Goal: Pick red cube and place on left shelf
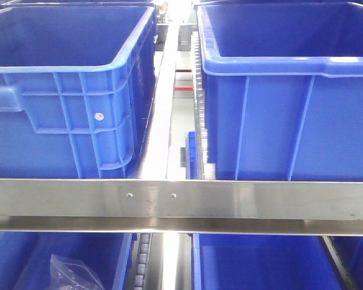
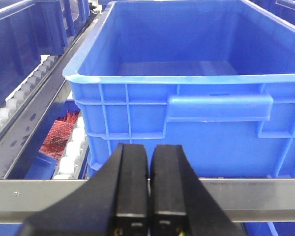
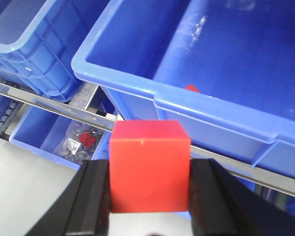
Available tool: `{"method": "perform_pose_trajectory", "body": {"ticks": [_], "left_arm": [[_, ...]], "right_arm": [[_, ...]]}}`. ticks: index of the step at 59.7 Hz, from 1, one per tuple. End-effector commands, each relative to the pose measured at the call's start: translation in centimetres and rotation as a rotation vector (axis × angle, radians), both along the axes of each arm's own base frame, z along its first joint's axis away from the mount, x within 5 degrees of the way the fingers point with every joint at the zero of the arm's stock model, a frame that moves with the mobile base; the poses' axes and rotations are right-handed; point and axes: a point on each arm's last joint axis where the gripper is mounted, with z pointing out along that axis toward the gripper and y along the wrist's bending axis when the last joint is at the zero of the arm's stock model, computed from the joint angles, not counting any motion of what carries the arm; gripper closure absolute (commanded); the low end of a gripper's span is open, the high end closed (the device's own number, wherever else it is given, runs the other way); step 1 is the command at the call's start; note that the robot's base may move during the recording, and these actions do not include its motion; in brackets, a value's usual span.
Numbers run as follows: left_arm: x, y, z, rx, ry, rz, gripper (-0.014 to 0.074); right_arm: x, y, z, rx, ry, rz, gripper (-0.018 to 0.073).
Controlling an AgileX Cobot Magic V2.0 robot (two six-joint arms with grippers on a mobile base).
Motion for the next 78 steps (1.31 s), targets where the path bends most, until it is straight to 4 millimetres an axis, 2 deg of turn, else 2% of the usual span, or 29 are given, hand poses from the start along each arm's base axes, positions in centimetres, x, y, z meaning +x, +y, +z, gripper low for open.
{"method": "perform_pose_trajectory", "body": {"ticks": [1, 20, 30, 42, 60, 64, 67, 73, 76, 78], "left_arm": [[0.0, 0.0, 0.1, -0.009, -0.080, -0.007, 0.0495], [0.0, 0.0, 0.1, -0.009, -0.080, -0.007, 0.0495], [0.0, 0.0, 0.1, -0.009, -0.080, -0.007, 0.0495], [0.0, 0.0, 0.1, -0.009, -0.080, -0.007, 0.0495], [0.0, 0.0, 0.1, -0.009, -0.080, -0.007, 0.0495], [0.0, 0.0, 0.1, -0.009, -0.080, -0.007, 0.0495], [0.0, 0.0, 0.1, -0.009, -0.080, -0.007, 0.0495], [0.0, 0.0, 0.1, -0.009, -0.080, -0.007, 0.0495], [0.0, 0.0, 0.1, -0.009, -0.080, -0.007, 0.0495], [0.0, 0.0, 0.1, -0.009, -0.080, -0.007, 0.0495]], "right_arm": [[0.2, 0.0, 1.3, 0.035, -0.089, -0.008, 0.0505], [0.3, 0.0, 1.5, 0.042, -0.112, -0.014, 0.0505], [1.9, 0.3, 1.6, 0.049, -0.126, -0.028, 0.0505], [6.1, 1.2, 1.5, 0.050, -0.119, -0.054, 0.0505], [15.6, 2.9, 2.5, 0.061, -0.179, -0.106, 0.0498], [17.2, 3.1, 2.7, 0.050, -0.174, -0.111, 0.0432], [18.6, 3.2, 2.6, 0.036, -0.165, -0.114, 0.0332], [20.4, 3.5, 2.7, -0.007, -0.176, -0.109, 0.0052], [21.0, 3.6, 2.7, -0.016, -0.180, -0.108, -0.0043], [21.2, 3.7, 2.8, -0.020, -0.181, -0.108, -0.0074]]}}
